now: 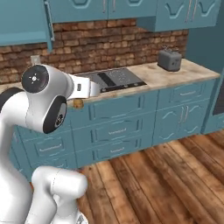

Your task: Retrieve the shaker from the cabinet and place it next the steak on a plate on the dining table.

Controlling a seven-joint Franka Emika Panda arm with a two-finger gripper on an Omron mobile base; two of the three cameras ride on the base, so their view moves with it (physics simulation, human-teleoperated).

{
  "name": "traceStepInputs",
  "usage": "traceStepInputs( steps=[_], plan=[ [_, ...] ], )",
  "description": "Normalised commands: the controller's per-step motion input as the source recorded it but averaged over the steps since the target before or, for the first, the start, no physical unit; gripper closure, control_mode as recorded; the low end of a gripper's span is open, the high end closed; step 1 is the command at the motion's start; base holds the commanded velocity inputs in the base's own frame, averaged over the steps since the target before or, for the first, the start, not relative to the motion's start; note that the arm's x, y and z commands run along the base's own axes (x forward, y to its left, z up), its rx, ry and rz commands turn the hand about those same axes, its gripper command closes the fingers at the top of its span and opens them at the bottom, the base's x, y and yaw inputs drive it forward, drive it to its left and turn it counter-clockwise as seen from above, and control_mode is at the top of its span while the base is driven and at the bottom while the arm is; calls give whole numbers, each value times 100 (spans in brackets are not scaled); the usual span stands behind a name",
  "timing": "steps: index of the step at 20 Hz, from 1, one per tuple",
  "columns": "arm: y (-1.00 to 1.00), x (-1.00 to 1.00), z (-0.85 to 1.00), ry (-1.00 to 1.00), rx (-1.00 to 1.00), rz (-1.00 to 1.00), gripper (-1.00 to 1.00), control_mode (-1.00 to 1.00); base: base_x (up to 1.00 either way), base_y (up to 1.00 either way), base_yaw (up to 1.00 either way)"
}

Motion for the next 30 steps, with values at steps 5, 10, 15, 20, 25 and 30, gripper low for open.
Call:
traceStepInputs(
  steps=[5,10,15,20,25,30],
  plan=[
    [0,0,0,0,0,0,100,100,-17,-24,-59],
    [0,0,0,0,0,0,100,100,-15,-25,-69],
    [0,0,0,0,0,0,100,100,-11,-18,-67],
    [0,0,0,0,0,0,100,100,0,-23,-64],
    [0,0,0,0,0,0,100,100,0,-22,-63],
    [0,0,0,0,0,0,100,100,8,-6,-56]
  ],
)
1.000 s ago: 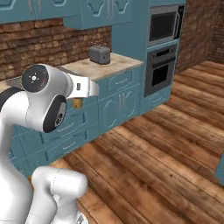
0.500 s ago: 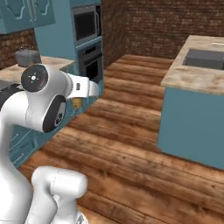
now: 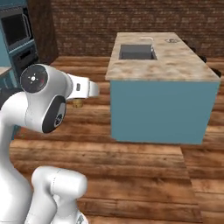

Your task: Retrieve the shaker from the cabinet and place it next the steak on a plate on the dining table.

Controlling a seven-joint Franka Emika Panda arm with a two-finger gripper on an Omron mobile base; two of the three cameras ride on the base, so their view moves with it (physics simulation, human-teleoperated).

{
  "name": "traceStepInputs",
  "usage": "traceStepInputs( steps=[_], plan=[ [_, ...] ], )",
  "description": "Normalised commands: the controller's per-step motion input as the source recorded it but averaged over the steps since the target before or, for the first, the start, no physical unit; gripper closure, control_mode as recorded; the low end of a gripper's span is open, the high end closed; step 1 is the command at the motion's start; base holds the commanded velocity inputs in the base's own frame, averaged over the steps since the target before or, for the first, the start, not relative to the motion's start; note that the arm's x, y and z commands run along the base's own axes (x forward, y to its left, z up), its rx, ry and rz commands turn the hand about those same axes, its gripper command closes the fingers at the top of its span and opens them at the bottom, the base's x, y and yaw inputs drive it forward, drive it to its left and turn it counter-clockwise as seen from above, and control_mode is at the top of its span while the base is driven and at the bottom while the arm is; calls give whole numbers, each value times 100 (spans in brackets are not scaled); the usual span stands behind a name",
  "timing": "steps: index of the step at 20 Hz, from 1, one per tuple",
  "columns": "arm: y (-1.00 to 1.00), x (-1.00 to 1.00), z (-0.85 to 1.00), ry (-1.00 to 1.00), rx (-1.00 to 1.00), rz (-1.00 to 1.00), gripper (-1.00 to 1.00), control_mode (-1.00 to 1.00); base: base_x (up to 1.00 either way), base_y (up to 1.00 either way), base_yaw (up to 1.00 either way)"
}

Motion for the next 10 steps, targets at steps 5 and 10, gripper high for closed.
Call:
traceStepInputs(
  steps=[5,10],
  plan=[
    [0,0,0,0,0,0,100,100,36,0,-51],
    [0,0,0,0,0,0,100,100,74,0,-43]
  ],
)
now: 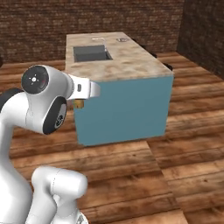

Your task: Retrieve the shaker from the cabinet and place it next the steak on a plate on the dining table.

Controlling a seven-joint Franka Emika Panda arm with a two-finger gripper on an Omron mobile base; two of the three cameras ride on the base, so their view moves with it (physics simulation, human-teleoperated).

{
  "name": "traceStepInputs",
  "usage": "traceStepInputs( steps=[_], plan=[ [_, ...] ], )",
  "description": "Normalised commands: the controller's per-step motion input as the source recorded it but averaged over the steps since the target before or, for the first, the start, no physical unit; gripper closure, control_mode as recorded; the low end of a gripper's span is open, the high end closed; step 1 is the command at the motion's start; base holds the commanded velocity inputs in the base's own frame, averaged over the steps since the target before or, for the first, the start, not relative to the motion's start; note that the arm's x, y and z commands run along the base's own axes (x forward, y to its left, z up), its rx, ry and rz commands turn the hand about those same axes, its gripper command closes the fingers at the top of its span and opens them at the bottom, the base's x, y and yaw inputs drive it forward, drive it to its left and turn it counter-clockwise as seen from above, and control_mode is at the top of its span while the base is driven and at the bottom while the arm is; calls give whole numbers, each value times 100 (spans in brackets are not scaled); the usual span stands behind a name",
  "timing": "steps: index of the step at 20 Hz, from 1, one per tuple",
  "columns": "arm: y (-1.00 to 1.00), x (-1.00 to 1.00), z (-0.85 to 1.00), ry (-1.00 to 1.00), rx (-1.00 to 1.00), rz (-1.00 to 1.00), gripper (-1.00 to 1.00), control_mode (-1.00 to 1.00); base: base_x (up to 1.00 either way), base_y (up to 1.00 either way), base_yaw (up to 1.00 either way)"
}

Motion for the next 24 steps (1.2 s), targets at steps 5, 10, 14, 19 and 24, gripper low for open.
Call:
traceStepInputs(
  steps=[5,10,14,19,24],
  plan=[
    [0,0,0,0,0,0,100,100,99,0,-37],
    [0,0,0,0,0,0,100,100,100,-4,-34],
    [0,0,0,0,0,0,100,100,100,-14,-32],
    [0,0,0,0,0,0,100,100,100,-31,-26],
    [0,0,0,0,0,0,100,100,100,-51,-11]
  ],
)
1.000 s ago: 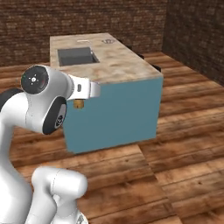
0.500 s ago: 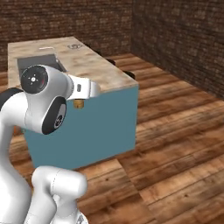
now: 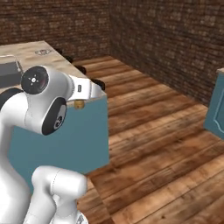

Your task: Retrieve the shaker from the cabinet and place it next the steak on a plate on the dining table.

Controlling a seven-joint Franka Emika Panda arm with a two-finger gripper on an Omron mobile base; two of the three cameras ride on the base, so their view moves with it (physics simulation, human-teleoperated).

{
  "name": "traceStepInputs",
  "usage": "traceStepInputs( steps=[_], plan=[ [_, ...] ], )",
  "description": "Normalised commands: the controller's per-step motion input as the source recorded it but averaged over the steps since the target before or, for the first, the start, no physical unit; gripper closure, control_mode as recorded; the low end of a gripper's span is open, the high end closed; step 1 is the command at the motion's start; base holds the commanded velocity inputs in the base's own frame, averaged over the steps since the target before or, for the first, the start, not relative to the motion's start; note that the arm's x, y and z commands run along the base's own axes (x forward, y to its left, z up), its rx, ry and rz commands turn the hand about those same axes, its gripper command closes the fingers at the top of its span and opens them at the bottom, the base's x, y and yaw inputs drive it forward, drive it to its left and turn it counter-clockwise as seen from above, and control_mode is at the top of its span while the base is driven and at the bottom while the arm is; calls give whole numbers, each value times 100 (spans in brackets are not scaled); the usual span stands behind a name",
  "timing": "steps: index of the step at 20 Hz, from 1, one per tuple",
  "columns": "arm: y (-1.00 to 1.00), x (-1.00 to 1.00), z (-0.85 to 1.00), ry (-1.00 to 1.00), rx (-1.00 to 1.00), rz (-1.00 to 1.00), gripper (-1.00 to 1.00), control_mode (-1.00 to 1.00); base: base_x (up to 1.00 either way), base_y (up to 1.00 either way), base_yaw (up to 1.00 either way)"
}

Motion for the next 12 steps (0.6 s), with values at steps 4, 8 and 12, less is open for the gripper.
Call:
traceStepInputs(
  steps=[4,8,12],
  plan=[
    [0,0,0,0,0,0,100,100,100,-68,5],
    [0,0,0,0,0,0,100,100,100,-82,18],
    [0,0,0,0,0,0,100,100,100,-84,31]
  ],
)
